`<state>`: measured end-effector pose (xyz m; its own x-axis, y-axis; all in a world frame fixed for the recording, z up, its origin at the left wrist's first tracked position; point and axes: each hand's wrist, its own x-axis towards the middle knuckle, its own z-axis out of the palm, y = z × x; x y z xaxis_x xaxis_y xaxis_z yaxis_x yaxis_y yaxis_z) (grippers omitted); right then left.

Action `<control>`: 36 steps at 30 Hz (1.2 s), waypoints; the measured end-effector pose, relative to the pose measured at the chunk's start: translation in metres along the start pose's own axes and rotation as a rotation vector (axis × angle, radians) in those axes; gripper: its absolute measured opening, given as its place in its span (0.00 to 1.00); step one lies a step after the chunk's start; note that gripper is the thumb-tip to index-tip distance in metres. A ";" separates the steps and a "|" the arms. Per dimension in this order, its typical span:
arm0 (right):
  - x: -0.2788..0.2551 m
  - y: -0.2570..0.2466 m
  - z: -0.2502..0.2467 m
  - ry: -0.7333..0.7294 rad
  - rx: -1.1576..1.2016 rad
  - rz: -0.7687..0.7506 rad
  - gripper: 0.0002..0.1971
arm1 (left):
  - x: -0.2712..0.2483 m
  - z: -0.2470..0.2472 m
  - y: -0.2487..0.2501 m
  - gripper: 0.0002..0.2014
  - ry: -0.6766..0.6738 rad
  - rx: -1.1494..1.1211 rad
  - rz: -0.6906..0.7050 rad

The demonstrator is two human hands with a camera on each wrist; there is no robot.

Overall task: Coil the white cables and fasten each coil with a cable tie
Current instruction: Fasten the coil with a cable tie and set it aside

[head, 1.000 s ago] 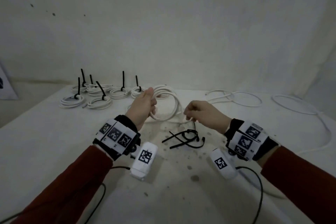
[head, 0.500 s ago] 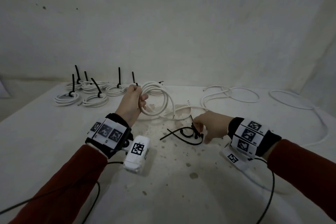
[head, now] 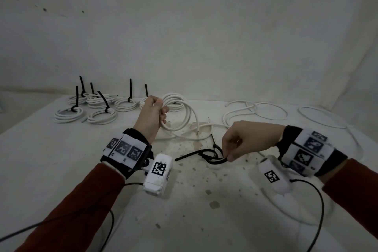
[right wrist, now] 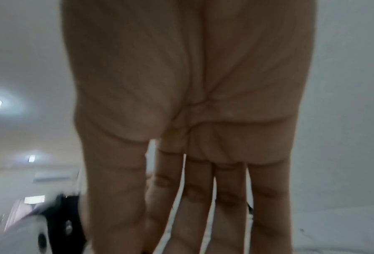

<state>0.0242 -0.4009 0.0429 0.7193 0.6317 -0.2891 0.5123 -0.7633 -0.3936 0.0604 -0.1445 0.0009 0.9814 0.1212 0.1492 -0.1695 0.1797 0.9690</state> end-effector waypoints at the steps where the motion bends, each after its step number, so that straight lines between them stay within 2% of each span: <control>1: -0.006 -0.004 -0.006 -0.009 0.071 -0.029 0.04 | 0.000 0.001 0.000 0.13 -0.005 0.017 0.007; 5: -0.027 -0.018 -0.026 0.029 0.338 -0.129 0.05 | 0.000 0.009 0.001 0.13 -0.014 0.066 0.043; 8: -0.038 -0.025 -0.036 0.061 0.445 -0.211 0.05 | 0.001 0.015 0.003 0.13 -0.006 0.094 0.082; 10: -0.041 -0.029 -0.041 0.153 0.483 -0.280 0.05 | 0.001 0.018 0.005 0.13 -0.005 0.124 0.113; 13: -0.039 -0.036 -0.042 0.371 0.502 -0.347 0.05 | 0.000 0.024 0.009 0.13 -0.013 0.167 0.156; 15: -0.032 -0.040 -0.038 0.467 0.465 -0.359 0.04 | -0.001 0.028 0.012 0.13 -0.016 0.192 0.183; 20: -0.003 -0.042 -0.024 0.655 0.201 -0.346 0.07 | -0.008 0.037 0.015 0.11 -0.038 0.261 0.253; 25: 0.021 -0.042 -0.017 0.843 0.059 -0.409 0.07 | -0.015 0.042 0.018 0.07 -0.038 0.218 0.215; 29: 0.029 -0.042 -0.018 1.010 -0.035 -0.460 0.08 | -0.017 0.044 0.020 0.05 0.020 0.139 0.164; 31: 0.032 -0.042 -0.019 1.058 -0.071 -0.470 0.07 | -0.015 0.042 0.019 0.07 0.015 0.171 0.155; 36: 0.036 -0.036 -0.020 1.099 0.005 -0.472 0.08 | -0.012 0.037 0.014 0.16 -0.126 0.345 0.197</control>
<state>0.0413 -0.3537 0.0642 0.4785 0.3935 0.7850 0.8334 -0.4851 -0.2649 0.0492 -0.1797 0.0198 0.9401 -0.0041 0.3410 -0.3364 -0.1752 0.9253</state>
